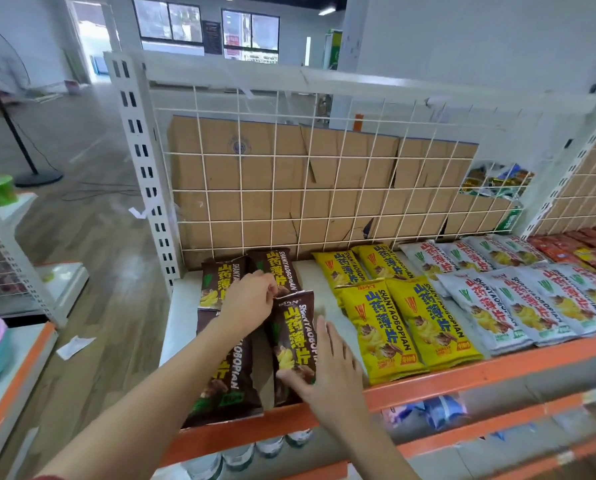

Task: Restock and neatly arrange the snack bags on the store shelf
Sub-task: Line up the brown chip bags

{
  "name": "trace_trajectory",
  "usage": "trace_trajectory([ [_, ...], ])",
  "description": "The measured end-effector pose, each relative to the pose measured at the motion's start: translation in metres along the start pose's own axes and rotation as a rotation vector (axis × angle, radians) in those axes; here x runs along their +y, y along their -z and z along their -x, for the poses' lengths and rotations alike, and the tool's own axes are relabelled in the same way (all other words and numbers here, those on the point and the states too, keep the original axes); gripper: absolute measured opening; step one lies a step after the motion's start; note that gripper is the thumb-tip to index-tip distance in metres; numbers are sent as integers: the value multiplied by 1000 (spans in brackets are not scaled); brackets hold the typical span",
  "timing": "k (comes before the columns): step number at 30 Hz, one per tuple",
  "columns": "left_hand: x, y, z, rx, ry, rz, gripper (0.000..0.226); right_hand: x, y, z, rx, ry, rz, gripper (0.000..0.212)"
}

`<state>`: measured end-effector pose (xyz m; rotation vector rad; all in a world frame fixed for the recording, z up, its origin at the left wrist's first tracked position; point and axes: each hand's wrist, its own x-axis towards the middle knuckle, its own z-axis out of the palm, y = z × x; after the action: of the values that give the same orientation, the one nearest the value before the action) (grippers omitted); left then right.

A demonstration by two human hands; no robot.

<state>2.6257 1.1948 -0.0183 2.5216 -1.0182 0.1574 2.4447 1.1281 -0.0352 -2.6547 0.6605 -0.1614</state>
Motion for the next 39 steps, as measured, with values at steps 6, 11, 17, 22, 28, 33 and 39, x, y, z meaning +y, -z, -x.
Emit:
trace_trajectory([
  [6,3,-2,-2,-163,-299,-26,40,-3,-9,-26,-22,253,14,113],
  [11,6,-8,-2,-226,-239,-28,36,1,-19,-27,-63,190,72,99],
  [17,8,-6,-9,-200,-164,-24,30,-3,-17,-20,-101,103,112,103],
  [22,10,-8,-17,-202,-126,-109,23,-2,-19,-19,-92,31,90,107],
  [28,13,-11,-27,-260,-111,-269,26,-5,-18,-17,-44,-13,84,116],
  [33,13,-7,-31,-342,-124,-251,20,-5,-22,-16,5,13,41,114],
  [39,15,5,-29,-406,-98,-143,10,-11,-18,-13,-4,-26,73,114],
])
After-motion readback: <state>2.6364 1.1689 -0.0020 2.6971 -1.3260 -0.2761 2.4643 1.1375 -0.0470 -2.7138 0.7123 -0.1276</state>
